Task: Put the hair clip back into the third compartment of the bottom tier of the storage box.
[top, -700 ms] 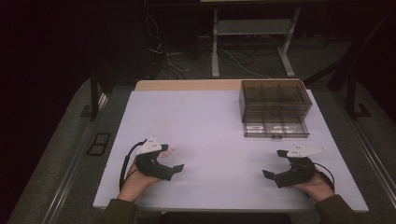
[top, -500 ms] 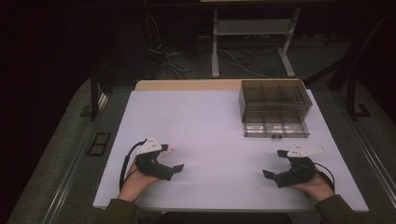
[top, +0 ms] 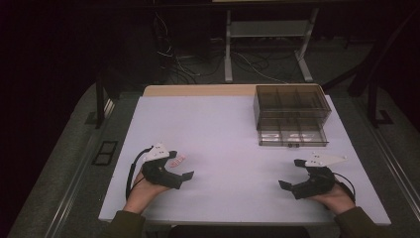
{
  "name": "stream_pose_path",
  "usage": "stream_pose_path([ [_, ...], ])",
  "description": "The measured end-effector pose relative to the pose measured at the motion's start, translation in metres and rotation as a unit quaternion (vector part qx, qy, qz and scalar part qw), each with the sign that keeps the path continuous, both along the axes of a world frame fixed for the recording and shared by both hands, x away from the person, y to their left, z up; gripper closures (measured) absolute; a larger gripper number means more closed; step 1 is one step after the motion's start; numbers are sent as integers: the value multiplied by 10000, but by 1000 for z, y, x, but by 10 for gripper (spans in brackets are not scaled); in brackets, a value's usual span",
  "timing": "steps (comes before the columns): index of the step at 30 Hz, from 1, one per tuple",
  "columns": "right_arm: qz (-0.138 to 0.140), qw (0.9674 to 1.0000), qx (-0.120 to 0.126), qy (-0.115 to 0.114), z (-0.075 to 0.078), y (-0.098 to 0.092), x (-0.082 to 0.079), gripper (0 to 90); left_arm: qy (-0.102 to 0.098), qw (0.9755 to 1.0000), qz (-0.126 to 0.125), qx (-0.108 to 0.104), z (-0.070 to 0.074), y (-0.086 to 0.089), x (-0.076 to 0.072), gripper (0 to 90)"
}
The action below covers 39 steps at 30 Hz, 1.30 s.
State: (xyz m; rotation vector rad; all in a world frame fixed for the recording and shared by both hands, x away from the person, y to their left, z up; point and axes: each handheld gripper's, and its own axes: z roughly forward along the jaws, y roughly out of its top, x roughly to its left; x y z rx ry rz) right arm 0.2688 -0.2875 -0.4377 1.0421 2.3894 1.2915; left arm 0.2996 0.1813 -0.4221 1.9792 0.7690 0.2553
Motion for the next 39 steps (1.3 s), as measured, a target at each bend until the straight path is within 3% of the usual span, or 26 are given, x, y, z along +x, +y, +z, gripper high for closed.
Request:
stream_pose_path([
  [15,-42,10000,-1,8,-1,-2,-1,2,56,9997,76,-208,2,5,12,0],
  [39,-74,10000,-5,34,-1,-2,0,2,-27,9996,234,-140,6,5,37,25],
])
